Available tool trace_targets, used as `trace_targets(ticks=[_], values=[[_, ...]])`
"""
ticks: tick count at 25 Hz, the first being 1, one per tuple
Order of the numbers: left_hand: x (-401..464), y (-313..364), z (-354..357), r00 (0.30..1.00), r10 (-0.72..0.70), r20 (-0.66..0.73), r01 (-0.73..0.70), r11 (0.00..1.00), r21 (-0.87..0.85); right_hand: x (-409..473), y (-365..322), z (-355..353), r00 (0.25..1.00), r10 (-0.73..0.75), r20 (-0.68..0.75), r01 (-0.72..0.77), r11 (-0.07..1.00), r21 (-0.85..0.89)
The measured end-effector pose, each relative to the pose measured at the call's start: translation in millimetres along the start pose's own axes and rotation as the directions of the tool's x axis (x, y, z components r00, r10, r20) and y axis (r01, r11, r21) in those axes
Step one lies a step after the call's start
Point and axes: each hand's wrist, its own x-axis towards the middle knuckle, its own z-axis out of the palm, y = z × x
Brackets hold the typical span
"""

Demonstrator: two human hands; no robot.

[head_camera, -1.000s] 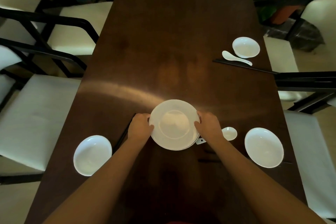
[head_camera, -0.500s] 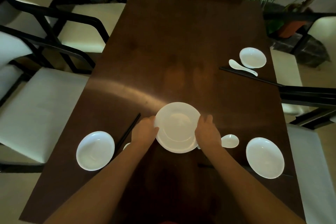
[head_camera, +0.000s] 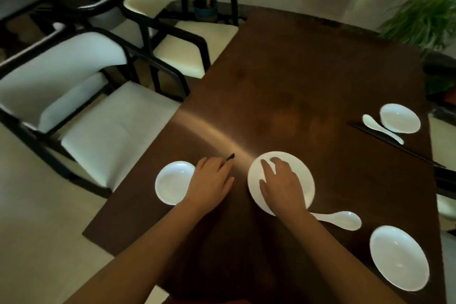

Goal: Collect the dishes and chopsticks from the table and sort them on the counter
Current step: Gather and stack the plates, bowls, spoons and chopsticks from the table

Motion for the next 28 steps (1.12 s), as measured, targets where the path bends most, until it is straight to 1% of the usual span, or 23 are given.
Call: trace_targets(ticks=[2, 3, 6, 8, 9, 10, 11, 12, 13, 14, 16, 19, 20, 22, 24, 26, 28], values=[[-27.0, -19.6, -15.9, 0.993, -0.028, -0.119, 0.034, 0.998, 0.053, 2.4, -39.0, -4.9, 0.984, -0.164, -0.073, 0.165, 0.986, 0.011], [-40.4, -29.5, -22.6, 0.988, -0.052, -0.147, 0.064, 0.995, 0.083, 2.5, -55.5, -5.1, 0.970, -0.223, -0.094, 0.226, 0.974, 0.020], [-75.7, -64.8, -37.5, 0.982, -0.131, -0.134, 0.153, 0.974, 0.170, 4.2, -89.4, 3.2, 0.933, -0.350, -0.079, 0.350, 0.937, -0.017], [-92.8, -90.8, -42.5, 0.958, -0.269, -0.098, 0.279, 0.954, 0.114, 10.9, -103.7, 14.1, 0.933, -0.357, -0.038, 0.358, 0.933, 0.038], [-97.7, -101.3, -42.3, 0.926, -0.372, -0.064, 0.375, 0.926, 0.038, 15.4, -108.3, 21.3, 0.948, -0.318, -0.001, 0.316, 0.943, 0.107], [-100.6, -109.7, -40.6, 0.871, -0.490, -0.015, 0.489, 0.870, -0.066, 19.9, -112.7, 27.9, 0.965, -0.259, 0.041, 0.247, 0.950, 0.191], [-100.8, -115.8, -37.6, 0.798, -0.601, 0.052, 0.600, 0.781, -0.173, 23.6, -117.0, 33.0, 0.976, -0.202, 0.087, 0.173, 0.950, 0.258], [-99.1, -121.3, -33.2, 0.723, -0.677, 0.136, 0.686, 0.681, -0.255, 27.4, -122.5, 37.3, 0.977, -0.165, 0.134, 0.118, 0.946, 0.301], [-96.6, -125.0, -27.6, 0.664, -0.714, 0.223, 0.743, 0.593, -0.312, 30.2, -127.4, 40.9, 0.974, -0.145, 0.176, 0.080, 0.939, 0.335], [-94.3, -127.0, -21.7, 0.622, -0.724, 0.298, 0.776, 0.520, -0.358, 32.1, -132.0, 44.1, 0.968, -0.128, 0.215, 0.041, 0.930, 0.366], [-90.1, -128.1, -12.8, 0.581, -0.708, 0.401, 0.797, 0.394, -0.458, 35.5, -140.7, 48.9, 0.954, -0.085, 0.287, -0.046, 0.906, 0.421], [-86.4, -126.7, -6.2, 0.542, -0.686, 0.485, 0.784, 0.204, -0.587, 40.3, -147.4, 53.1, 0.941, -0.003, 0.339, -0.188, 0.828, 0.528], [-86.0, -125.8, -5.5, 0.533, -0.688, 0.493, 0.775, 0.163, -0.610, 41.2, -148.2, 52.8, 0.936, 0.022, 0.352, -0.231, 0.792, 0.565], [-85.1, -124.5, -4.6, 0.539, -0.688, 0.485, 0.752, 0.134, -0.645, 42.2, -147.6, 51.6, 0.931, 0.058, 0.360, -0.283, 0.735, 0.615], [-81.7, -121.8, -6.9, 0.560, -0.682, 0.471, 0.736, 0.147, -0.661, 43.2, -144.5, 46.8, 0.932, 0.086, 0.353, -0.310, 0.695, 0.648], [-72.8, -117.8, -11.8, 0.591, -0.674, 0.443, 0.714, 0.181, -0.676, 45.1, -136.7, 38.7, 0.935, 0.121, 0.334, -0.331, 0.636, 0.697], [-55.1, -107.9, -17.0, 0.647, -0.641, 0.413, 0.677, 0.234, -0.698, 45.1, -118.9, 26.8, 0.940, 0.171, 0.295, -0.338, 0.584, 0.738]])
